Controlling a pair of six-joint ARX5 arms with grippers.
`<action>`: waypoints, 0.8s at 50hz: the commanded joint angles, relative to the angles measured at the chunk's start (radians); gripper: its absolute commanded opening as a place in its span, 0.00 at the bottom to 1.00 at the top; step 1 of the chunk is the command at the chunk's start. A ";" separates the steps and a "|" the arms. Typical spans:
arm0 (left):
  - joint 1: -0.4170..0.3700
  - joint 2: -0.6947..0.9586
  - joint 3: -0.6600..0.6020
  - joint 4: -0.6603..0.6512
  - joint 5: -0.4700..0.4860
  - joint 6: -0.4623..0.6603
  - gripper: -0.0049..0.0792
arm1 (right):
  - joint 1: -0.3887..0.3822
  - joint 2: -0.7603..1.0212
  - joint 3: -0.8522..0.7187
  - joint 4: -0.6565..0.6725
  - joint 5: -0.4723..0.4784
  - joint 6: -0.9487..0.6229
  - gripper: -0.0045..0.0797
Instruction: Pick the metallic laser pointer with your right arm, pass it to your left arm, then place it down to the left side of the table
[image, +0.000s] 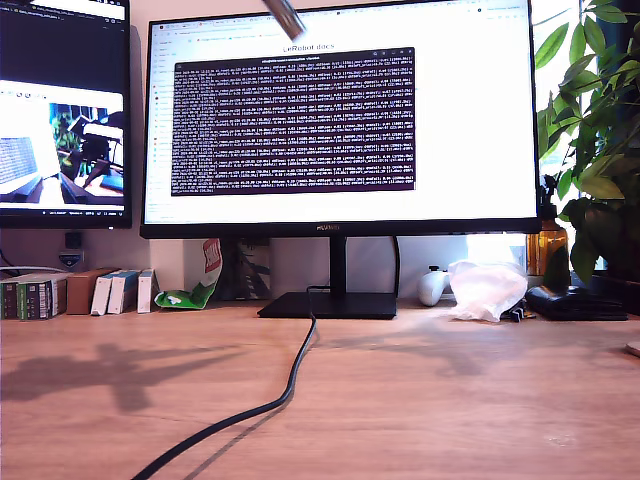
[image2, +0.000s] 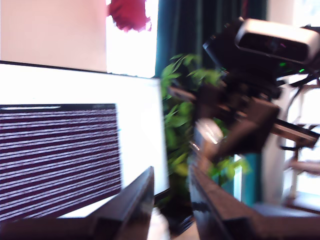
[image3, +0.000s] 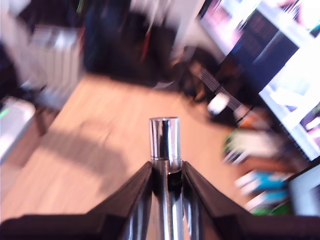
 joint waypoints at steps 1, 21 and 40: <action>-0.028 0.033 0.012 0.062 -0.002 -0.026 0.30 | 0.019 -0.014 0.003 0.030 -0.021 0.033 0.04; -0.140 0.127 0.033 0.184 -0.052 -0.064 0.30 | 0.101 -0.014 0.003 0.129 -0.028 0.090 0.04; -0.173 0.135 0.064 0.178 -0.056 -0.059 0.30 | 0.163 -0.014 0.003 0.135 -0.028 0.090 0.04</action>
